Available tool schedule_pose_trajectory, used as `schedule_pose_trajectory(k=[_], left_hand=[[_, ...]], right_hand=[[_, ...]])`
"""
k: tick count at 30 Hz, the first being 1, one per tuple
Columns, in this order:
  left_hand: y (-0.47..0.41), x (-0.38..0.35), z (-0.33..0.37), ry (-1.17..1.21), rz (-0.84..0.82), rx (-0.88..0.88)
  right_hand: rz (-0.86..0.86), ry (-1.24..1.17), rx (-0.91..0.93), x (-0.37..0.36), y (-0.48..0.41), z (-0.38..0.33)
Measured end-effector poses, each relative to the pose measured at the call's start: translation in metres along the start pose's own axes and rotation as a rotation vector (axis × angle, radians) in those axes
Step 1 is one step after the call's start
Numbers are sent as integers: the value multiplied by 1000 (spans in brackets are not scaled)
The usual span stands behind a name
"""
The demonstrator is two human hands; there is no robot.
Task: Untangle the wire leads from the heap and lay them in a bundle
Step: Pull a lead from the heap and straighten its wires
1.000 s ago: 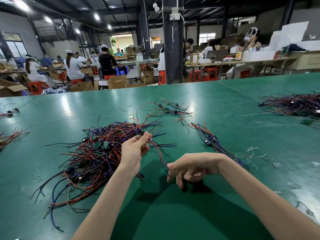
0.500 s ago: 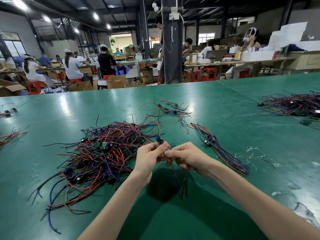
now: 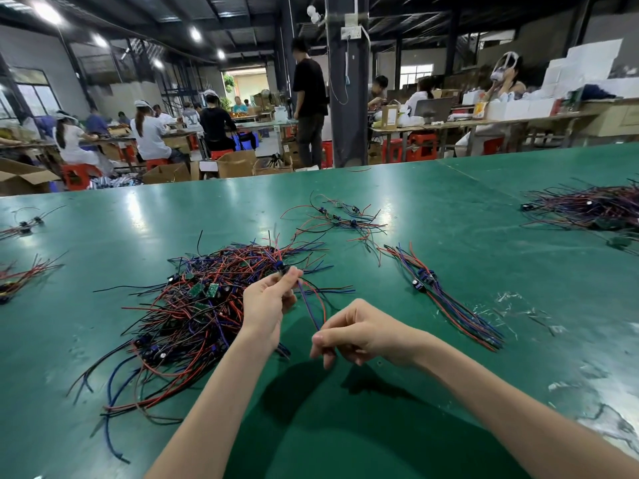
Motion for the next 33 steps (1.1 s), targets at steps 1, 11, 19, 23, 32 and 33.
schedule_pose_trajectory(k=[1, 11, 19, 23, 32, 33], left_hand=[[-2, 3, 0, 12, 21, 3], [-6, 7, -1, 5, 70, -6], [-2, -1, -5, 30, 32, 8], [7, -11, -11, 15, -24, 73], [25, -31, -28, -73, -180, 149], [24, -31, -28, -69, -185, 151]], right_hand=[[-25, 5, 1, -1, 0, 0], [-81, 43, -37, 1, 1, -1], [-165, 51, -162, 8, 2, 3], [33, -32, -154, 21, -4, 6], [352, -167, -31, 33, -10, 15], [356, -169, -25, 33, -11, 16]])
Point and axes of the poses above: each hand's wrist, its own y-axis away from the middle knuckle, its own x-axis out of the back of the hand, z = x × y, the point moved 2 cm from there along -y, towards the middle knuckle, and after that the axes turned 4 degrees about -y, right-handed, at the moved point
